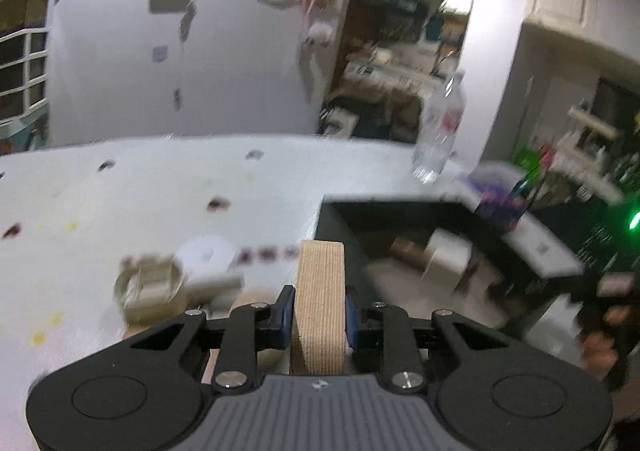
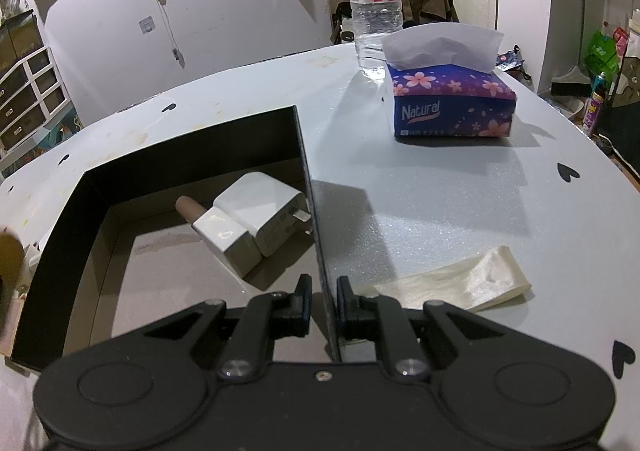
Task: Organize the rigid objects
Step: 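Carry the wooden oval piece into the black box and release it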
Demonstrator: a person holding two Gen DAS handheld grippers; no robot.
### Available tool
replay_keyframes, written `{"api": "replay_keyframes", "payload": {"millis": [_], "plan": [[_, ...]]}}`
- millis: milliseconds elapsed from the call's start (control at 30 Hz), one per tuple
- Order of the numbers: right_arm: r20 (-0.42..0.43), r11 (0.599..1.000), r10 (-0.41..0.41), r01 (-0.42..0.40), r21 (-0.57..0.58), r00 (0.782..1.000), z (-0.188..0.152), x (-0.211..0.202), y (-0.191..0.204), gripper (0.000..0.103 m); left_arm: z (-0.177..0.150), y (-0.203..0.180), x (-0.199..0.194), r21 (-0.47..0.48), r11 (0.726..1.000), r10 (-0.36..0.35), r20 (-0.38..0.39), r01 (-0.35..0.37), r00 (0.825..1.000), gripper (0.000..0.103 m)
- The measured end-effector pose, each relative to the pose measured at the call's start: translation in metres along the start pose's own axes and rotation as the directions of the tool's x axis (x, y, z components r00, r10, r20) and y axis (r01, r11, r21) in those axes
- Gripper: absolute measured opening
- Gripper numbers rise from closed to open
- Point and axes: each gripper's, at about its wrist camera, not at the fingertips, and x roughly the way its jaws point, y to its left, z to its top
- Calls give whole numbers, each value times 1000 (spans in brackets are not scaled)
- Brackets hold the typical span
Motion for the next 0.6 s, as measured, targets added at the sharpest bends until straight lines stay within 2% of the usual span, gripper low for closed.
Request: {"api": "replay_keyframes", "payload": {"millis": [133, 267, 367, 467, 600], "plan": [[0, 1000, 0, 0, 2, 1000, 0, 0, 0, 13, 22, -15, 10, -2, 991, -136, 5, 136, 991, 26], [0, 1000, 1, -1, 2, 1000, 0, 0, 0, 13, 30, -43, 38, 49, 967, -246, -79, 250, 966, 26], [0, 1000, 5, -5, 5, 1000, 0, 0, -1, 13, 31, -60, 61, 74, 952, -284, -151, 297, 947, 26], [-1, 1000, 8, -8, 6, 1000, 0, 0, -2, 13, 29, -70, 83, 80, 936, -319, -224, 343, 921, 26], [-1, 1000, 10, -10, 6, 1000, 0, 0, -2, 13, 25, -76, 107, 76, 905, -373, -330, 418, 867, 26]]}}
